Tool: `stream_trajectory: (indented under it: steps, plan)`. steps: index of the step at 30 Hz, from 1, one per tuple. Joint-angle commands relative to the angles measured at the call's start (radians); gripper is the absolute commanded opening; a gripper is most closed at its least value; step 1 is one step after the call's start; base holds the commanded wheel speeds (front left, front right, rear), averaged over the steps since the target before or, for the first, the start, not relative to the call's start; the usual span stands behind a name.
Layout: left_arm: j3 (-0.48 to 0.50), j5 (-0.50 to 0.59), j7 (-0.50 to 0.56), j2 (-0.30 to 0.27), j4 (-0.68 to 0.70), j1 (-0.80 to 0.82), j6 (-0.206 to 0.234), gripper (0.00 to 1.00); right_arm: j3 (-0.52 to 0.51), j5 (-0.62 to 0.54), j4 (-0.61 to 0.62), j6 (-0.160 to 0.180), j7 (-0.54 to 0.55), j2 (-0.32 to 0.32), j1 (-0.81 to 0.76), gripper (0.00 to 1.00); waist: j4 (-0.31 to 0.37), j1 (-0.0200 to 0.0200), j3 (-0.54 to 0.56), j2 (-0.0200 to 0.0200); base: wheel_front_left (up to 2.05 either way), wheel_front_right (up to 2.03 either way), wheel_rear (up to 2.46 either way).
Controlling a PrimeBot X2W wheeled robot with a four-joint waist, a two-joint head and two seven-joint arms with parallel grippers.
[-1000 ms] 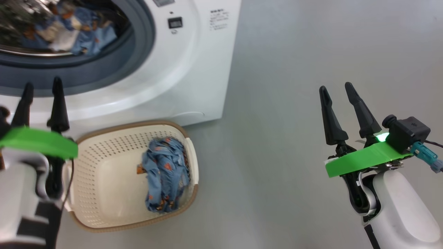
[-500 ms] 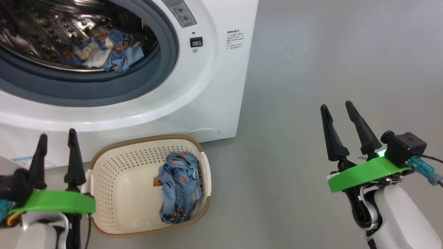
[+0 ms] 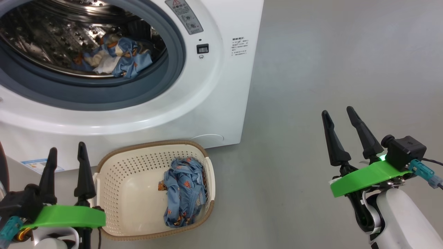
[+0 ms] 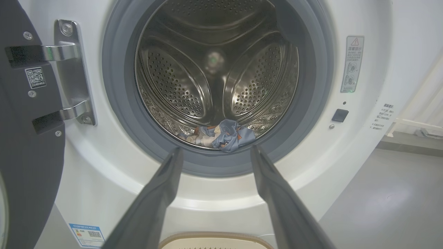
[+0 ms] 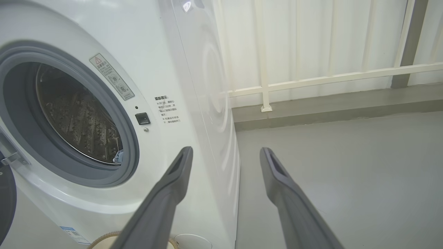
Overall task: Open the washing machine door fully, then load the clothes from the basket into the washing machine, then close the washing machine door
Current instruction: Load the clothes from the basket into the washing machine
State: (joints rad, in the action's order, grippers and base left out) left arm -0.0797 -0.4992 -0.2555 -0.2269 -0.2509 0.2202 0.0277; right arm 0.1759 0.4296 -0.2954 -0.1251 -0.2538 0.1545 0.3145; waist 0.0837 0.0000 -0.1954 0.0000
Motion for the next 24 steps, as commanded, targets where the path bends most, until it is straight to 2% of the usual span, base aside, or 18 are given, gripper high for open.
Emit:
stream_trajectory:
  steps: [1, 24]
  plan:
    - [0.033, 0.005, -0.006, -0.018, 0.03, 0.005, 0.005, 1.0, 0.024, -0.003, 0.02, -0.006, -0.008, 0.007, -0.009, 1.0, 0.001, 0.0, 0.002, 0.0, 0.0, 0.0, 0.0]
    - [0.014, 0.001, 0.004, -0.005, 0.015, -0.008, 0.003, 1.0, 0.044, 0.006, 0.013, -0.006, -0.008, 0.021, -0.006, 1.0, 0.006, 0.0, 0.007, 0.0, 0.0, 0.0, 0.0]
